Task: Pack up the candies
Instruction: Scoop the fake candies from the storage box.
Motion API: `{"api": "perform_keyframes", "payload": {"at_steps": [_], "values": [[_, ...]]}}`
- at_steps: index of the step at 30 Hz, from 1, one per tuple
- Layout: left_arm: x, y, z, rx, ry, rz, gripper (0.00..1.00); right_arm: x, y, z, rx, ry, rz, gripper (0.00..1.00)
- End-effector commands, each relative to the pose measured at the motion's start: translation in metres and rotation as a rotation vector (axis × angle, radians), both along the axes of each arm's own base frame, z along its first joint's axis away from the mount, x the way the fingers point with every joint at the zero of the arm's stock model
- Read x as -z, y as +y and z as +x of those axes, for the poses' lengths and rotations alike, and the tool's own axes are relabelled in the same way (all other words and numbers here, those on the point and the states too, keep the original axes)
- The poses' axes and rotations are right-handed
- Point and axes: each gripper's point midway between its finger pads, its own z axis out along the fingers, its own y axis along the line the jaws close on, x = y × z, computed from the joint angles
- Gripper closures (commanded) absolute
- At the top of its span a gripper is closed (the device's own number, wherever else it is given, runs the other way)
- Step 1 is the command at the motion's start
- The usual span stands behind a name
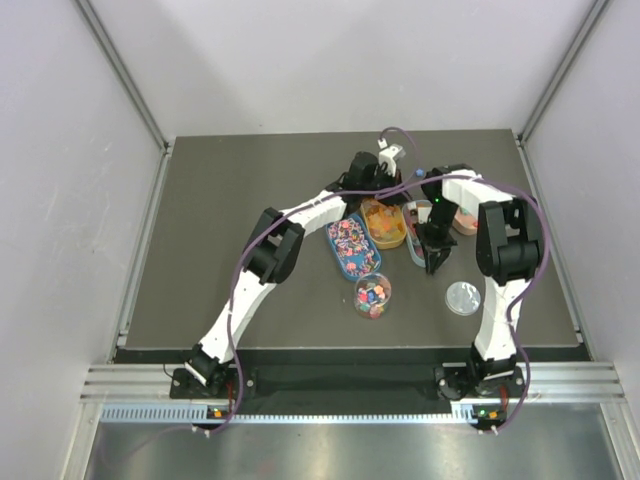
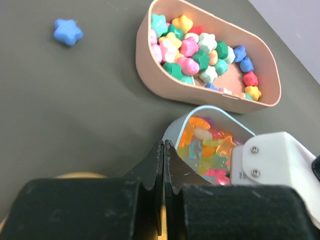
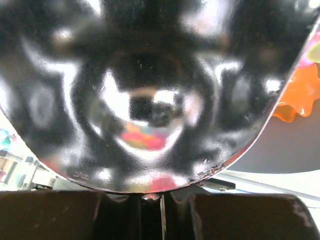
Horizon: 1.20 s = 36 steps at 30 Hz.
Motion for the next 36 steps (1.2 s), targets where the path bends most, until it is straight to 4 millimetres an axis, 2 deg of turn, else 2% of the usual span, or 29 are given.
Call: {"api": "perform_keyframes", "payload": {"at_steps": [1,2,4,5,8,10,11,13,14,16,17,18,19,20,22,23,26,27,28,31,35,36], "values": [[-0.086,-0.013,-0.031,0.064,-0.056,-0.106,1.00,0.030,0.009,0.088,0.063,-0.333,-0.003,1.00],[-0.106,-0.006,-0.025,0.039,-0.082,-0.122,1.00,0.031,0.008,0.091,0.069,-0.345,-0.007,1.00],[-0.115,0.003,-0.022,0.016,-0.096,-0.127,0.98,0.035,0.006,0.098,0.076,-0.381,-0.018,1.00],[-0.136,0.010,-0.021,0.002,-0.124,-0.146,0.98,0.036,0.005,0.100,0.084,-0.395,-0.020,1.00],[-0.164,0.037,-0.008,-0.053,-0.165,-0.165,0.97,0.035,0.002,0.112,0.084,-0.474,-0.030,1.00],[-0.171,0.049,-0.006,-0.062,-0.165,-0.163,0.97,0.036,0.001,0.113,0.085,-0.491,-0.031,1.00],[-0.182,0.056,-0.006,-0.068,-0.177,-0.169,0.97,0.037,0.001,0.115,0.091,-0.499,-0.029,1.00],[-0.182,0.071,-0.003,-0.079,-0.169,-0.149,0.97,0.038,0.000,0.113,0.097,-0.516,-0.029,1.00],[-0.192,0.080,-0.002,-0.089,-0.181,-0.150,0.97,0.038,0.001,0.118,0.096,-0.545,-0.027,1.00],[-0.188,0.089,-0.003,-0.097,-0.175,-0.122,0.97,0.040,-0.002,0.115,0.100,-0.560,-0.038,1.00],[-0.197,0.095,-0.005,-0.102,-0.190,-0.123,0.97,0.040,-0.003,0.115,0.103,-0.570,-0.041,1.00],[-0.198,0.100,-0.004,-0.108,-0.198,-0.114,0.97,0.039,-0.003,0.117,0.106,-0.596,-0.039,1.00],[-0.192,0.104,-0.006,-0.110,-0.187,-0.102,0.97,0.039,-0.003,0.119,0.105,-0.610,-0.040,1.00],[-0.199,0.109,-0.007,-0.122,-0.196,-0.102,0.97,0.039,-0.004,0.120,0.106,-0.620,-0.041,1.00],[-0.195,0.114,-0.010,-0.128,-0.194,-0.087,0.97,0.037,-0.005,0.122,0.108,-0.646,-0.040,1.00],[-0.202,0.118,-0.011,-0.140,-0.212,-0.088,0.97,0.035,-0.004,0.124,0.098,-0.666,-0.038,1.00],[-0.198,0.122,-0.015,-0.148,-0.212,-0.072,0.97,0.027,-0.002,0.128,0.054,-0.749,-0.043,1.00],[-0.196,0.123,-0.016,-0.148,-0.206,-0.063,0.97,0.024,0.000,0.123,0.044,-0.768,-0.036,1.00],[-0.195,0.124,-0.017,-0.147,-0.203,-0.057,0.97,0.019,-0.001,0.131,0.037,-0.821,-0.053,1.00],[-0.197,0.128,-0.020,-0.145,-0.217,-0.034,0.97,0.008,-0.002,0.127,0.039,-0.884,-0.057,1.00],[-0.210,0.136,-0.024,-0.156,-0.249,-0.007,0.97,-0.016,-0.003,0.126,0.008,-0.993,-0.062,1.00],[-0.208,0.138,-0.027,-0.150,-0.249,0.012,0.97,-0.030,-0.004,0.123,0.003,-1.020,-0.055,1.00]]}}
